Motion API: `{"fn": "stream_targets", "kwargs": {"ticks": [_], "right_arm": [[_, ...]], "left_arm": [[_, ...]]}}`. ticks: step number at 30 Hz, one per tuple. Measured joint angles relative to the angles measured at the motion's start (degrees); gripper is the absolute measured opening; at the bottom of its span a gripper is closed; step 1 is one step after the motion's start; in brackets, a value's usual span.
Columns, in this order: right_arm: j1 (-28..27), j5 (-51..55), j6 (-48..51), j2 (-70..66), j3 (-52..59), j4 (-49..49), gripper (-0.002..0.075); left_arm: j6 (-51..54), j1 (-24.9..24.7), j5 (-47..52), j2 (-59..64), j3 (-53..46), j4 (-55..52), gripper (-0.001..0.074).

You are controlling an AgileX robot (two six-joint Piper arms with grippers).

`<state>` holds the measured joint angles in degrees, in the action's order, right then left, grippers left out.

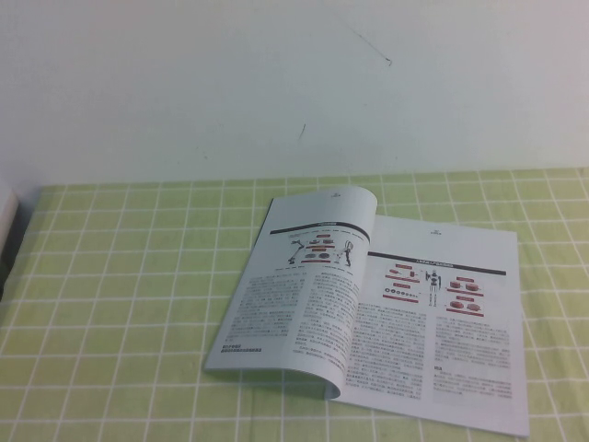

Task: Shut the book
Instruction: 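Close the open booklet and leave it lying on the table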

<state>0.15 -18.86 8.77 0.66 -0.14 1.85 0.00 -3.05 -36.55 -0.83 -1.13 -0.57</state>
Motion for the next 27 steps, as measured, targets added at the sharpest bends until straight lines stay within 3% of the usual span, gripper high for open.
{"fn": "stream_targets", "kwargs": {"ticks": [7, 12, 21, 27], "right_arm": [[0.0, 17.76, 3.59, -2.49, -14.24, -0.3, -0.0003], [0.0, 33.44, -0.53, -12.64, -26.83, -4.14, -0.0003], [0.0, 55.53, 7.16, -37.62, -43.98, -7.33, -0.0003], [0.0, 64.66, 20.4, -55.13, -48.59, -16.06, -0.0003]], "left_arm": [[-0.7, 0.0, 29.33, 1.81, 15.54, 0.0, -0.0003], [2.76, 0.0, 42.63, 11.31, 27.34, -2.52, -0.0003], [3.22, 0.0, 47.31, 23.31, 30.24, -2.42, -0.0003], [2.08, 0.0, 50.44, 30.48, 30.09, 8.3, -0.0003]]}}
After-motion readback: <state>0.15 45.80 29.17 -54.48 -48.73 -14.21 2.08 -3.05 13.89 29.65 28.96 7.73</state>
